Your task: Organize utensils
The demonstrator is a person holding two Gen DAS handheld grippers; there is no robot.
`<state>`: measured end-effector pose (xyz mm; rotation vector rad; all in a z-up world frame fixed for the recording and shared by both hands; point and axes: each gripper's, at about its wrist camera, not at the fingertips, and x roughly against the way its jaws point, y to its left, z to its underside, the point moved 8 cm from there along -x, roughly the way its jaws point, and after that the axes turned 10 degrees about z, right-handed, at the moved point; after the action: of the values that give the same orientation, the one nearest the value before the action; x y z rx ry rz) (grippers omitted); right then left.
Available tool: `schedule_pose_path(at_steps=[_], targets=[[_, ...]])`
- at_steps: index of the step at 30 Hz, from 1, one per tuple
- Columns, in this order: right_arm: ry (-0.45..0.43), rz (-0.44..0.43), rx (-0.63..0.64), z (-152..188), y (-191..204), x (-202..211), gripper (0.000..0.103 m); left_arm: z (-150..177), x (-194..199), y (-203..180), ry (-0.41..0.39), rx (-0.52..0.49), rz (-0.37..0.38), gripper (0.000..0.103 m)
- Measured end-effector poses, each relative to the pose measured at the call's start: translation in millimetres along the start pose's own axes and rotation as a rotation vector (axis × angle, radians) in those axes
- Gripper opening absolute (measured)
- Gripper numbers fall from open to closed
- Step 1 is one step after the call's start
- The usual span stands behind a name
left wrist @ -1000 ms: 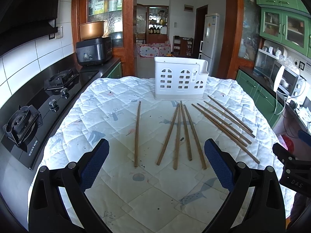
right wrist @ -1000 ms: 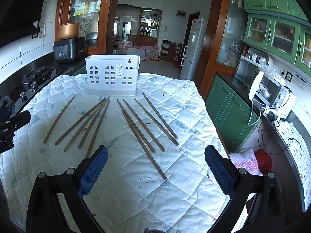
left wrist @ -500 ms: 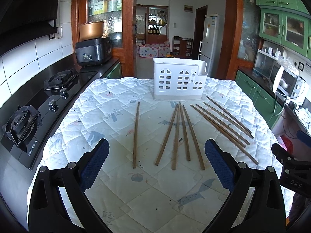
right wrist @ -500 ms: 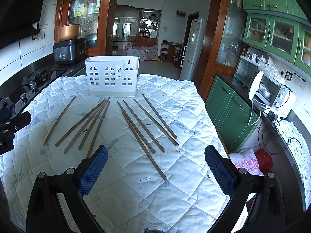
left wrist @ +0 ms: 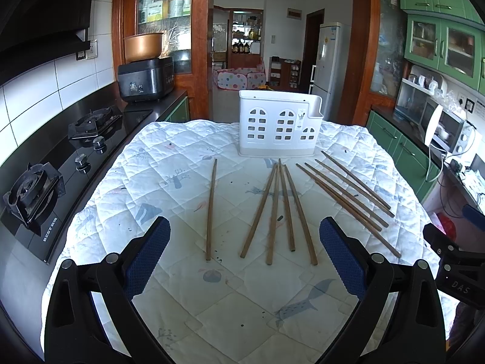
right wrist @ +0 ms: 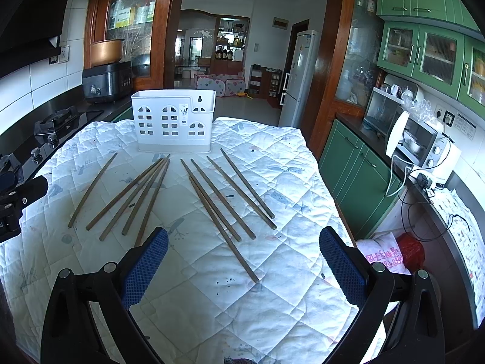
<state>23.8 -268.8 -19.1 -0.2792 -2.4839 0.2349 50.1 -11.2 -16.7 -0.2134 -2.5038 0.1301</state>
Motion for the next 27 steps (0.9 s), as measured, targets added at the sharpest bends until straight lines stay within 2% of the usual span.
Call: schedule_pose_path(at_steps=[27], targets=[[-0.001,0.001,0.0,0.5,0.6,-0.3,0.097,0.4,3.3,0.6,-0.005,0.006,0.001,0.098]])
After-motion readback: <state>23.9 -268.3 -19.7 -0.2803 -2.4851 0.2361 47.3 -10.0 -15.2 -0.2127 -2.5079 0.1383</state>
